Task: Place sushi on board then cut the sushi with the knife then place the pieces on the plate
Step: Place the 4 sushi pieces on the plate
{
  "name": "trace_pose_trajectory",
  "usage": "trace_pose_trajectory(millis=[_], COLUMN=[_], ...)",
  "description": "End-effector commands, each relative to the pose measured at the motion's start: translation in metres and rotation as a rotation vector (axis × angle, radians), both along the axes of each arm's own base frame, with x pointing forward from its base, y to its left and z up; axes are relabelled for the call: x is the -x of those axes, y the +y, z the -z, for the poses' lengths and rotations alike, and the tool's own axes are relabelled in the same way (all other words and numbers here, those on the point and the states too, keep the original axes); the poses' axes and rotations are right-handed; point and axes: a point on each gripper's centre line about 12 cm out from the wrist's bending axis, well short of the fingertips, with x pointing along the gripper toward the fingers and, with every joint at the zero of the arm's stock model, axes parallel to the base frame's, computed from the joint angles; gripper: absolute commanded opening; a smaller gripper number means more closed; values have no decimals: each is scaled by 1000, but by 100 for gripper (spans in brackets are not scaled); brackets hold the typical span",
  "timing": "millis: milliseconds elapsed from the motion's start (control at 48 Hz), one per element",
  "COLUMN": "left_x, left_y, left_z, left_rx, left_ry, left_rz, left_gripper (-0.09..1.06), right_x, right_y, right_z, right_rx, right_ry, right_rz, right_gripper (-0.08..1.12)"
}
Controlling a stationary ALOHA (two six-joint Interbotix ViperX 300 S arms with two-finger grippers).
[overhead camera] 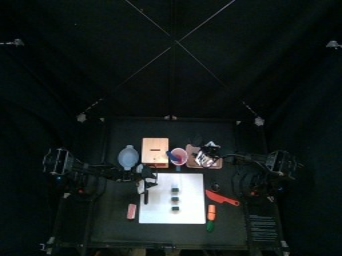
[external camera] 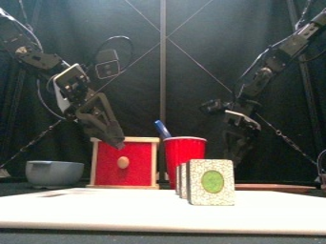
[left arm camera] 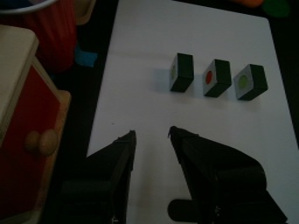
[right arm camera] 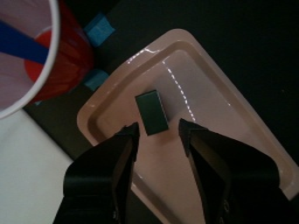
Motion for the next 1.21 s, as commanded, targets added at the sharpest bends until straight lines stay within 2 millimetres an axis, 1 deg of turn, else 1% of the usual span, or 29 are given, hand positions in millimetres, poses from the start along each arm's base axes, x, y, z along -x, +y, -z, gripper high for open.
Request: trace_pose_trajectory(millis=[21, 167, 250, 396, 479, 625, 958, 1208], left_x=[-4, -4, -4, -4, -3, -3, -2, 0], left_y=[1, 1, 1, 1, 1, 1, 1, 1], left_z=[-6, -6, -6, -6, -5, -5, -3, -2], left_rx=[-1, 0, 0, 0, 0, 1, 2, 0], left_ry=[-24, -21, -21, -21, -20, -17, -12, -6], left_rz=[-4, -5, -3, -5, -3, -3, -5, -3], left_gripper=[77, 77, 77, 77, 77, 77, 77, 77], right_x=[-17, -37, -48, -64, -71, -82, -101, -107], right_y=[32, 72, 91, 120, 128, 137, 136, 135], right_z=[-21, -22, -22, -17, -14, -5, 14, 28], right_rx=[23, 27, 36, 41, 32, 12, 26, 24], right_ry=[-77, -98, -117, -150, -161, -148, -105, -75], right_rz=[-117, -255, -325, -419, -437, -446, -459, -458], right_gripper=[78, 78, 78, 78, 78, 78, 78, 78])
